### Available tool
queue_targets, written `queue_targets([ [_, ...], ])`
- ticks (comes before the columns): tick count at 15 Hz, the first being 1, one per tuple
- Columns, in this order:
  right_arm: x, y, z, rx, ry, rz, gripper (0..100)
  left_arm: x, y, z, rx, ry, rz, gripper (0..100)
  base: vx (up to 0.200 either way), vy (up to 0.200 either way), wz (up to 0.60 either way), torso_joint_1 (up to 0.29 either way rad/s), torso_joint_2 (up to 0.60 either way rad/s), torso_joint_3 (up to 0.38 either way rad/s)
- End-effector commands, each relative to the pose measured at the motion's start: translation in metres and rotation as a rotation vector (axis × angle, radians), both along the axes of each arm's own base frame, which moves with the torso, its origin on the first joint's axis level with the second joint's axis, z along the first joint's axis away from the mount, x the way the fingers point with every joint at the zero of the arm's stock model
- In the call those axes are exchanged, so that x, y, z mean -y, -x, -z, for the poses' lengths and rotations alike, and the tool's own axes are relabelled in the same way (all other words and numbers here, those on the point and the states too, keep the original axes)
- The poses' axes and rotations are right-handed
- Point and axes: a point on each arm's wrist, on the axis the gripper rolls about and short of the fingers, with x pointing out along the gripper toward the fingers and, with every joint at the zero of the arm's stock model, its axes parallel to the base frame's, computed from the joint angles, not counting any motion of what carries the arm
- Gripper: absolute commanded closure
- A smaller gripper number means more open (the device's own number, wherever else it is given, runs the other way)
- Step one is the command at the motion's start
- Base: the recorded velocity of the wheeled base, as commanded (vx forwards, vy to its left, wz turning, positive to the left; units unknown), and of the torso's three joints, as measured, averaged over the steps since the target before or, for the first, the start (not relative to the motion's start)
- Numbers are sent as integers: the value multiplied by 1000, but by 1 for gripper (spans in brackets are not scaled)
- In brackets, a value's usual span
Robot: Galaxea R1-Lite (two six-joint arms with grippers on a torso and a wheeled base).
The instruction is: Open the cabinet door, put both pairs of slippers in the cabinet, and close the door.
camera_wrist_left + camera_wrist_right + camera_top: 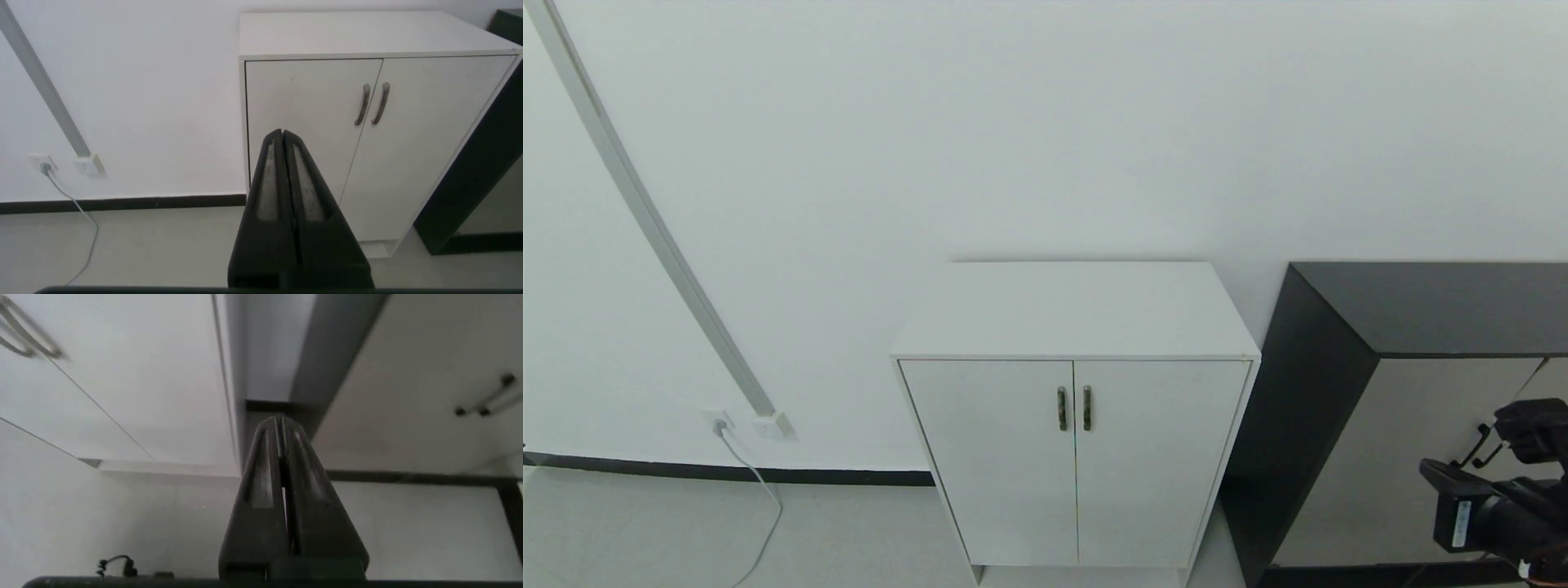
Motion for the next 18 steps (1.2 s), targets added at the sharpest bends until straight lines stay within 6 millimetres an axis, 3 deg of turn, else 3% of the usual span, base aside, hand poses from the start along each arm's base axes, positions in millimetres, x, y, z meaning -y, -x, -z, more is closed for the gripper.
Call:
queue_targets([
  [1, 11, 20, -5, 27, -14, 42, 100, 0, 0, 0, -1, -1, 0, 100, 0, 0, 0, 0, 0, 0],
  [4, 18, 47, -11, 23, -23, 34, 100, 0, 0, 0, -1, 0, 0, 100, 0, 0, 0, 0, 0, 0],
  [6, 23, 79, -11, 27, -31, 19, 100, 0, 0, 0, -1, 0, 0, 100, 0, 0, 0, 0, 0, 0],
  [11, 32, 145, 7, 82, -68, -78, 100, 0, 0, 0, -1, 0, 0, 100, 0, 0, 0, 0, 0, 0],
  [13, 32, 157, 13, 78, -88, -149, 100, 0, 0, 0, -1, 0, -1, 100, 0, 0, 0, 0, 0, 0],
  [18, 32, 160, 20, 66, -87, -184, 100, 0, 0, 0, -1, 0, 0, 100, 0, 0, 0, 0, 0, 0],
])
